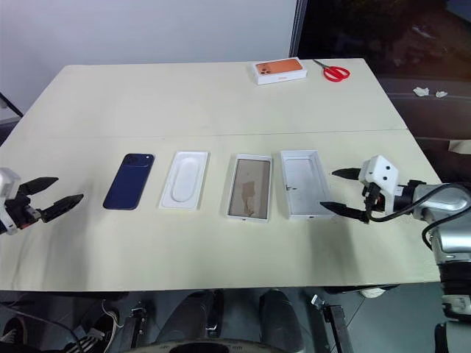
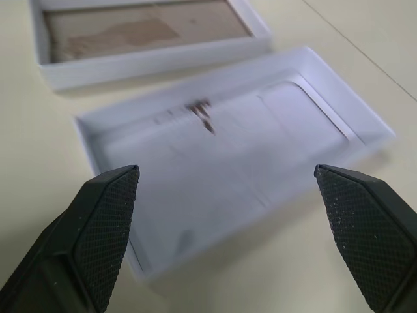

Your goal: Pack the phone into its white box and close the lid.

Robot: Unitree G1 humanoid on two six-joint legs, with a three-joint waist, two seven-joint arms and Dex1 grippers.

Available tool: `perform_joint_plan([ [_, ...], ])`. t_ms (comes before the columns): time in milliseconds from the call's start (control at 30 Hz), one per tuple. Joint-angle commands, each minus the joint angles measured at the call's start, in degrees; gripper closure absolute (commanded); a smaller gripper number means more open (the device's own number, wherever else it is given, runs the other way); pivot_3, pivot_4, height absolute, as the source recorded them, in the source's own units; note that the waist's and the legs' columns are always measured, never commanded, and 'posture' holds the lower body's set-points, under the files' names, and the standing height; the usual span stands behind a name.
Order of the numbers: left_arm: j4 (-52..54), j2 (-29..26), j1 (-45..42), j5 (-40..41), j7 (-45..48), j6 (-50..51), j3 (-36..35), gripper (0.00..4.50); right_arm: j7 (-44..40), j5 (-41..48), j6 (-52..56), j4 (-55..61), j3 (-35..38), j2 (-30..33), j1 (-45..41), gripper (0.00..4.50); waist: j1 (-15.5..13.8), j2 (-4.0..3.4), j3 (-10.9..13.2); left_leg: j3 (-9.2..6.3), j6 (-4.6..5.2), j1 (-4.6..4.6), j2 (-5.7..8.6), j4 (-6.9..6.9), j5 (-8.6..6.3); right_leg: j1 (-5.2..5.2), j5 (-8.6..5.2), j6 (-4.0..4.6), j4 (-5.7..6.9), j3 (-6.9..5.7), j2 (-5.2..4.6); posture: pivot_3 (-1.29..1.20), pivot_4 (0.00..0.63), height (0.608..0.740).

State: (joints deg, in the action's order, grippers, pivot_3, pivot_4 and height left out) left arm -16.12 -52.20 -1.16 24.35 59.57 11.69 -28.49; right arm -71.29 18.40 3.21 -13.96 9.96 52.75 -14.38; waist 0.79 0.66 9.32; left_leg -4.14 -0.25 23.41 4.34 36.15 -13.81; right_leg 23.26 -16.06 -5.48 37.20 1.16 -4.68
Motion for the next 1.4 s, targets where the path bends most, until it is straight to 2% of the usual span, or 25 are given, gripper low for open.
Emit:
perform_joint_plan([
  [33, 0.25, -0.48, -1.31, -0.13, -0.42, -1.92, -0.76, 0.02, -0.35, 0.19, -1.65, -0.90, 1.86, 1.29, -0.53, 0.00, -0.04, 0.00, 0.00, 0.00, 0.00, 0.00, 0.00, 0.00, 0.00, 0.00, 0.00, 0.00, 0.00, 0.00, 0.00, 0.00, 0.150, 0.740],
  [600, 5.06, 0.18, -3.76, 0.84, -3.93, 3.83, 1.10, 0.02, 1.04, 0.98, 0.49, 2.16, 0.14, -0.75, -1.97, 0.00, -0.07, 0.00, 0.00, 0.01, 0.00, 0.00, 0.00, 0.01, 0.00, 0.00, 0.00, 0.00, 0.00, 0.00, 0.00, 0.00, 0.150, 0.740],
  [1000, 12.24, 1.32, -6.12, 2.17, -9.53, 13.39, 2.58, 0.02, 1.57, 0.49, 1.26, 3.25, -0.90, -1.37, -3.72, 0.00, -0.09, 0.00, 0.00, 0.01, 0.00, 0.00, 0.00, 0.03, 0.00, -0.02, 0.00, -0.01, 0.01, 0.01, 0.00, 0.00, 0.150, 0.740],
  [1100, 14.64, 2.06, -6.81, 3.30, -11.03, 16.93, 2.83, 0.02, 2.22, 0.57, 1.40, 4.28, -1.32, -1.88, -4.39, 0.00, -0.09, 0.00, 0.00, 0.01, 0.00, 0.00, 0.01, 0.02, 0.00, -0.01, 0.00, -0.01, 0.01, 0.00, 0.01, 0.00, 0.150, 0.740],
  [1167, 18.11, 1.57, -6.86, 3.14, -11.91, 21.43, 5.64, 0.02, 2.80, 1.00, 2.35, 6.35, -1.88, -2.62, -5.10, 0.00, -0.06, 0.00, 0.00, 0.01, 0.00, 0.00, 0.00, 0.03, 0.00, -0.01, 0.00, -0.01, 0.02, 0.01, 0.01, 0.00, 0.150, 0.740],
  [1300, 25.38, 4.28, -12.90, 7.32, -18.10, 36.55, 10.56, 0.02, 6.23, -0.82, 2.60, 10.91, -4.85, -6.18, -6.63, 0.00, -0.19, 0.01, 0.00, -0.01, 0.00, 0.00, 0.00, 0.09, 0.00, -0.02, 0.01, -0.01, 0.08, 0.00, 0.04, 0.00, 0.150, 0.740],
  [1400, 26.59, 6.04, -16.06, 9.99, -21.43, 44.75, 10.69, 0.02, 7.32, -1.55, 3.20, 13.26, -6.09, -7.12, -7.19, 0.00, -0.16, 0.01, 0.00, -0.01, 0.00, 0.02, 0.03, 0.12, 0.00, -0.01, 0.01, -0.02, 0.09, 0.00, 0.04, 0.00, 0.150, 0.740],
])
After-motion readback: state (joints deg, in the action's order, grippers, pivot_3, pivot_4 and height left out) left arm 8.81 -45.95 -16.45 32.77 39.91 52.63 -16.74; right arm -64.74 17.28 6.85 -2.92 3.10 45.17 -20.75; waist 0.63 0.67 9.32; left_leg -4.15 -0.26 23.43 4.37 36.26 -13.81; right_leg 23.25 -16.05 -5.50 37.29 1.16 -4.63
